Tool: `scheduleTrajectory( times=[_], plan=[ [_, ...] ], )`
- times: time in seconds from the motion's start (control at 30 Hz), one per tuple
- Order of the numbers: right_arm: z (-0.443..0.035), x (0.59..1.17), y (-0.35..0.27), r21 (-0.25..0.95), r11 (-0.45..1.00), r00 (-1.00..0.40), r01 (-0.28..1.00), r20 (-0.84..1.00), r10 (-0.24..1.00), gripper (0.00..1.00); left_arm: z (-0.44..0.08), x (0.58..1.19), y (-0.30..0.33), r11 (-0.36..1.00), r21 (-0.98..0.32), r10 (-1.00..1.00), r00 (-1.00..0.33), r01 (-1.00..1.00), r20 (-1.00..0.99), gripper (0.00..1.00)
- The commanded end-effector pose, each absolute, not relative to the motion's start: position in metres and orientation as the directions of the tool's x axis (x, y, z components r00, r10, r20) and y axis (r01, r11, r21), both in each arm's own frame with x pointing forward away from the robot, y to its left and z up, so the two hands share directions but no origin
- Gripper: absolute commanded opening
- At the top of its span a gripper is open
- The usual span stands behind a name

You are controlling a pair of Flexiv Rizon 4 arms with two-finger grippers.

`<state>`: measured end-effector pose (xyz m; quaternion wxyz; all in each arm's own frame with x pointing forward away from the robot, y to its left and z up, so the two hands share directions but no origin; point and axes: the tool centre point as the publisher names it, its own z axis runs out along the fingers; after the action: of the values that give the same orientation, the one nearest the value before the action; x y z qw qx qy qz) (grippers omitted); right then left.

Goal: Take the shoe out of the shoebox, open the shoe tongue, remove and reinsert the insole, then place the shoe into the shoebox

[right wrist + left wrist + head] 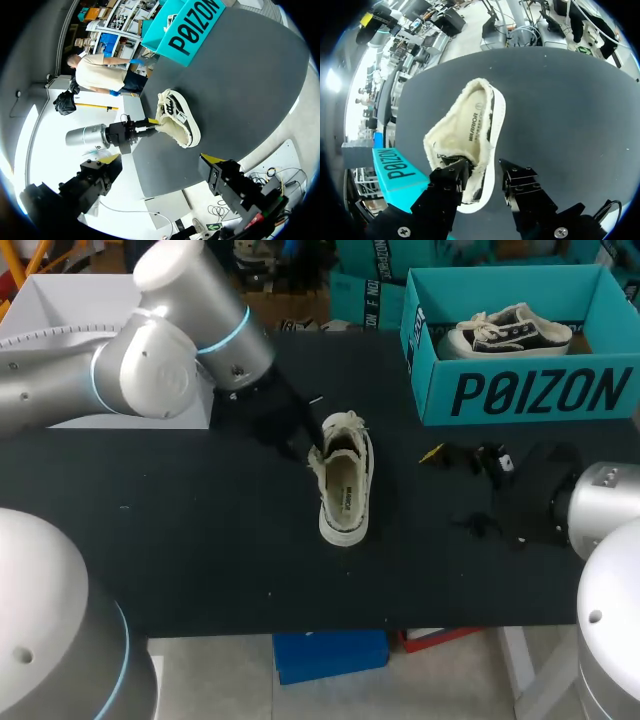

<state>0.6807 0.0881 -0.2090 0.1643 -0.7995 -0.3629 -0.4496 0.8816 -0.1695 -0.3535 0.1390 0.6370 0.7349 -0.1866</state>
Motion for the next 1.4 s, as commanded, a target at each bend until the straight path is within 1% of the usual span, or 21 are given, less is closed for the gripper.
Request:
scheduleTrajectory(
  times=[0.03,0.3,0.63,0.93,1.0,1.07,1.1,1.13,1.4],
  plan=[
    [-0.213,0.675,0.081,-0.04,-0.616,0.346,0.787,0.855,0.386,1.0,-0.367,0.887,-0.177,0.11,-0.075,0.894,-0.132,0.991,-0.429,0.37],
    [-0.213,0.675,0.081,-0.04,-0.616,0.346,0.787,0.855,0.386,1.0,-0.382,0.891,-0.181,0.104,-0.07,0.89,-0.124,0.992,-0.438,0.37],
    [-0.213,0.675,0.081,-0.04,-0.616,0.346,0.787,0.855,0.386,1.0,-0.389,0.889,-0.19,0.078,-0.079,0.891,-0.105,0.994,-0.442,0.36],
    [-0.213,0.675,0.081,-0.04,-0.616,0.346,0.787,0.855,0.386,1.0,-0.394,0.89,-0.194,0.054,-0.069,0.903,-0.078,0.996,-0.423,0.33],
    [-0.213,0.675,0.081,-0.04,-0.616,0.346,0.787,0.855,0.386,1.0,-0.394,0.89,-0.194,0.053,-0.069,0.903,-0.077,0.996,-0.422,0.31],
    [-0.213,0.675,0.081,-0.04,-0.616,0.346,0.787,0.855,0.386,1.0,-0.394,0.891,-0.195,0.051,-0.067,0.904,-0.074,0.996,-0.42,0.18],
    [-0.213,0.675,0.081,-0.04,-0.616,0.346,0.787,0.855,0.386,1.0,-0.395,0.891,-0.195,0.049,-0.065,0.906,-0.072,0.997,-0.418,0.04],
    [-0.213,0.675,0.081,-0.04,-0.616,0.346,0.787,0.855,0.386,1.0,-0.395,0.891,-0.195,0.046,-0.063,0.907,-0.068,0.997,-0.414,0.0],
    [-0.213,0.675,0.081,-0.04,-0.616,0.346,0.787,0.855,0.386,1.0,-0.399,0.888,-0.193,0.034,-0.067,0.918,-0.057,0.997,-0.392,0.0]
  ],
)
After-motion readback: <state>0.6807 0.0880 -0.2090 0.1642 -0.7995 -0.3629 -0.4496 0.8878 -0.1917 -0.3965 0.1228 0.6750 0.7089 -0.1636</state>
